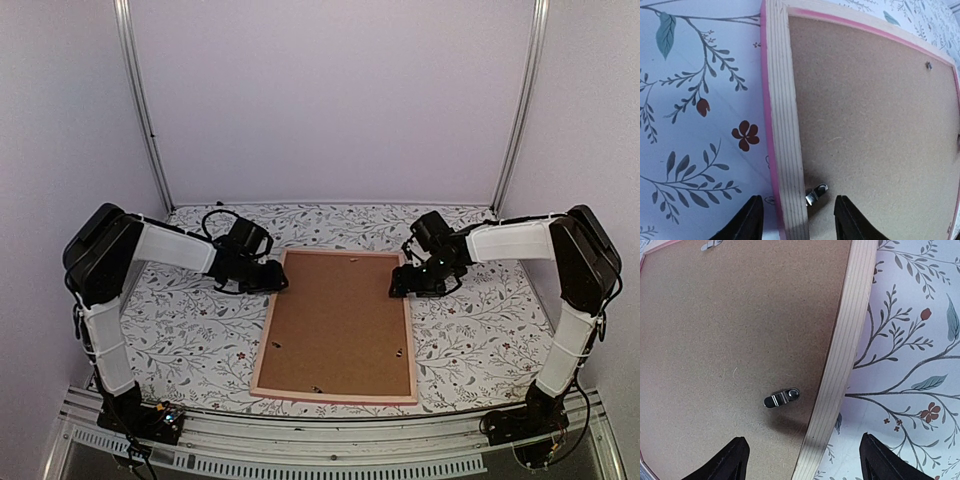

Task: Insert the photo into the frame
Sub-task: Press the fastener onto the backboard.

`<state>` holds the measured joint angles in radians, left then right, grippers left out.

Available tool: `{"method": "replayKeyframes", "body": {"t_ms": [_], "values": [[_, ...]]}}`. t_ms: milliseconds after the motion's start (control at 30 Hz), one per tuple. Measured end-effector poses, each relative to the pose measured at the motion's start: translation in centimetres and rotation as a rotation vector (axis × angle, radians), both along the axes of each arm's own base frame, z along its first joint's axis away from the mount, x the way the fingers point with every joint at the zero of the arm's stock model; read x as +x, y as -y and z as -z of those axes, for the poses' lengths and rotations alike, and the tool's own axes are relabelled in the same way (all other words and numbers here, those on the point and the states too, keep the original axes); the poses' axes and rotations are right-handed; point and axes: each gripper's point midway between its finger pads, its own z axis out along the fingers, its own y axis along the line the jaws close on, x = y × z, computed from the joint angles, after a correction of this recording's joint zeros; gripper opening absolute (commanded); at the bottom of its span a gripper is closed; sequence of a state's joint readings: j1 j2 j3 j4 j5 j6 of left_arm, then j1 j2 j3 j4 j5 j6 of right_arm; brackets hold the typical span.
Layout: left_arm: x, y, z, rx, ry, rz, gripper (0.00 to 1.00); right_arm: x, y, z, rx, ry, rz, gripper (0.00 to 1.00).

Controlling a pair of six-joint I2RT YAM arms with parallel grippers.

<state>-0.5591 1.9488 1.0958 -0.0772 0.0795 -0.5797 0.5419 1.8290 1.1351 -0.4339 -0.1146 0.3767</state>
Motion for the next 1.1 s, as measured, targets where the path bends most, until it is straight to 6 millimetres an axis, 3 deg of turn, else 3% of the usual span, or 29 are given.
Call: {"method": "replayKeyframes", "body": {"t_ms": [233,433,600,767,967,1100], "values": [[-0.8,-0.4,-0.4,-0.004,-0.014,0.014,0.70,-0.1,0.1,0.1,-0.001,-0.002,0.000,0.80],[-3.3,-1.4,-1.4,0.005,-0.029,0.043,0.79,0.0,0.0,-0.4,0.003,0.008,0.001,0.80],[-6.4,-2.1,-3.4,0.009,-0.003,0.084,0.85,0.2,0.1,-1.3,0.009,0.030,0.004,0.80],[-10.5,-1.4,-4.6,0.031,0.019,0.160,0.86,0.2,0.2,-1.6,0.005,0.038,0.008,0.80],[-15.1,-1.2,-4.3,0.104,0.021,0.226,0.85,0.2,0.5,-1.9,-0.004,0.044,0.013,0.80],[-17.1,-1.7,-3.7,0.157,0.006,0.231,0.84,0.3,0.5,-2.2,-0.001,0.053,0.014,0.80]]}}
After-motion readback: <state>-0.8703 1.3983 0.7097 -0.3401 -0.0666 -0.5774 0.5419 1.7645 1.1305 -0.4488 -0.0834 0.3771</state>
